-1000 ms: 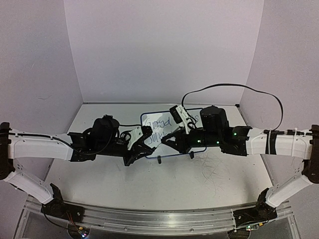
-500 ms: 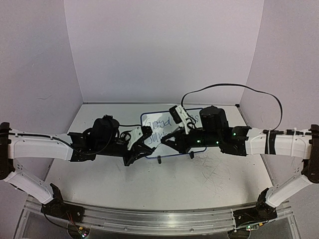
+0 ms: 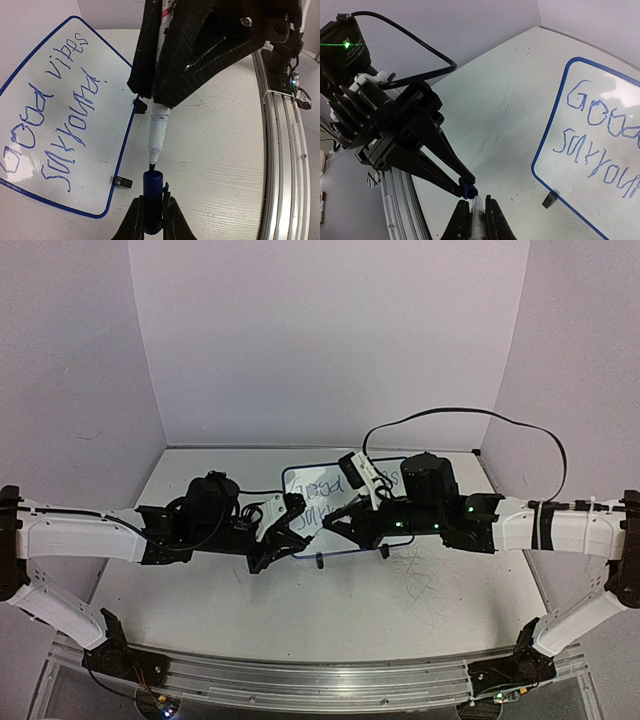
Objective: Write a sentence on the whiteboard
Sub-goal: Insert the whiteboard marker without the cap into the pen cap.
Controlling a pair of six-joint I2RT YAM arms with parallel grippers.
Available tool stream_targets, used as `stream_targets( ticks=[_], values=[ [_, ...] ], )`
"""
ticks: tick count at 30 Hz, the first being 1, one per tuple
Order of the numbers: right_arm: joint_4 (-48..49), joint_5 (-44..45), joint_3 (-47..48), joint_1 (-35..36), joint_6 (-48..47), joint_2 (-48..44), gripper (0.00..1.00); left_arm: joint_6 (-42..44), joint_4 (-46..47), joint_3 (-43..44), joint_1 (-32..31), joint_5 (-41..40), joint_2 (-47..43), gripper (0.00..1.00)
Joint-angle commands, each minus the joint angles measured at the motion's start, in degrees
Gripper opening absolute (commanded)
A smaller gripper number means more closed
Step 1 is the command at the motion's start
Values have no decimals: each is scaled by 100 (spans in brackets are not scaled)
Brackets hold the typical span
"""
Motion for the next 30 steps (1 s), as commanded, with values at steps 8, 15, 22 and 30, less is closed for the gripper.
stream_targets(
  ticks=[8, 15, 22, 30],
  values=[
    [-206, 224, 308, 160, -467, -113, 0, 78, 272, 147, 0, 44, 8, 0],
    [-223, 363, 237, 181, -437, -279, 0, 68, 261, 136, -2, 11, 25, 0],
    [-136, 573, 109, 188, -413, -392, 0, 57, 264, 127, 0, -23, -13, 0],
    [112, 394, 210, 183, -221, -200, 0, 48, 263, 89, 0, 12, -81, 0]
  ],
)
